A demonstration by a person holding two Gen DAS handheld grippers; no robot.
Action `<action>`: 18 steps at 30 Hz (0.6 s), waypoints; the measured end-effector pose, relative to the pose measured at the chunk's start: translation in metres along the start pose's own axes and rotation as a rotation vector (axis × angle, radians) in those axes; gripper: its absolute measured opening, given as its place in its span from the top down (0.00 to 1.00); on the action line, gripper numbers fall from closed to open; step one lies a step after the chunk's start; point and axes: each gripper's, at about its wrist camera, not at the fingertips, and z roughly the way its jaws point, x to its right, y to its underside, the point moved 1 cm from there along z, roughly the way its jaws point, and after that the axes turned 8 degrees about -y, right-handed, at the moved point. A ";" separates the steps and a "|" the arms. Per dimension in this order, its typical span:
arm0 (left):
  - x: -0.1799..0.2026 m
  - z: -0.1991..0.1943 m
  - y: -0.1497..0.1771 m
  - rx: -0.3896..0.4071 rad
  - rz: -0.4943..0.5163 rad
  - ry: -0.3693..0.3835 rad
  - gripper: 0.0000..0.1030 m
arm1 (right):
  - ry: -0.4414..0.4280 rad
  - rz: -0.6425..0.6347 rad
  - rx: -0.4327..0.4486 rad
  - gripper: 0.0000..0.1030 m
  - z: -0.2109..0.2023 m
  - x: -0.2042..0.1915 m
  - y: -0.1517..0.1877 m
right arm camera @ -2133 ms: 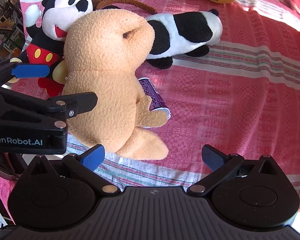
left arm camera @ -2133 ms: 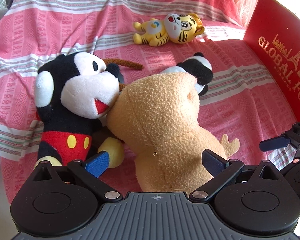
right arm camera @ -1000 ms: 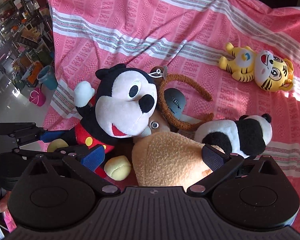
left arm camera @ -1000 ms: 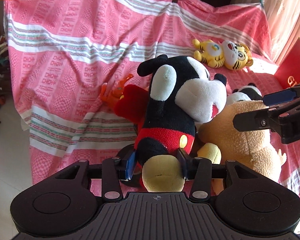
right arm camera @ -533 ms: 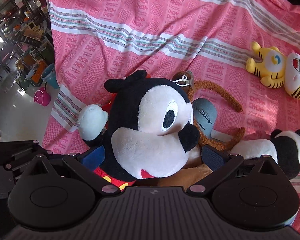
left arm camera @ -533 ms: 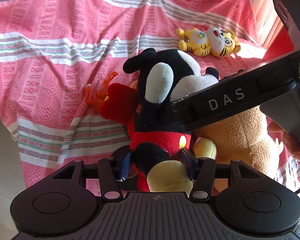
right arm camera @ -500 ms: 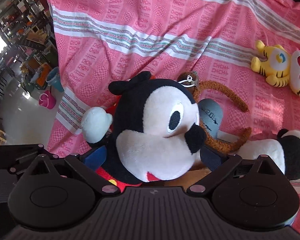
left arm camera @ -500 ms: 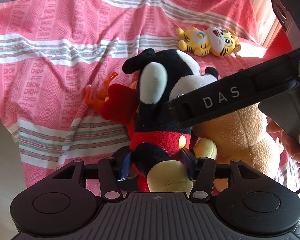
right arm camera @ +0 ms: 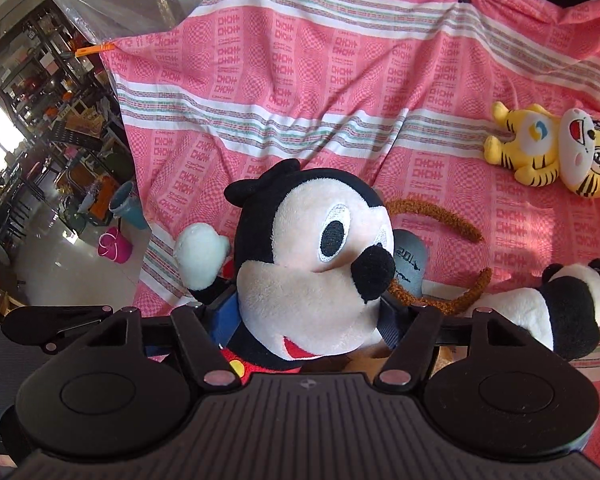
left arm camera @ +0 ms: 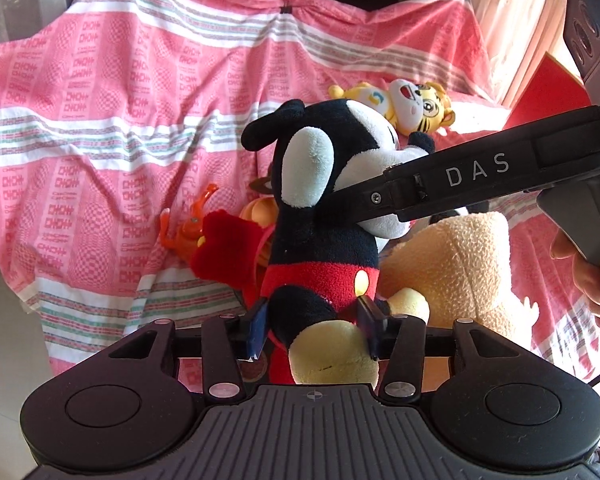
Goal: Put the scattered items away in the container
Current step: 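Close the left tool on the Mickey Mouse plush's leg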
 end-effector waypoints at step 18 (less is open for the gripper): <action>-0.072 0.039 0.003 -0.103 -0.405 0.187 0.59 | 0.025 0.012 -0.019 0.28 -0.018 0.011 0.022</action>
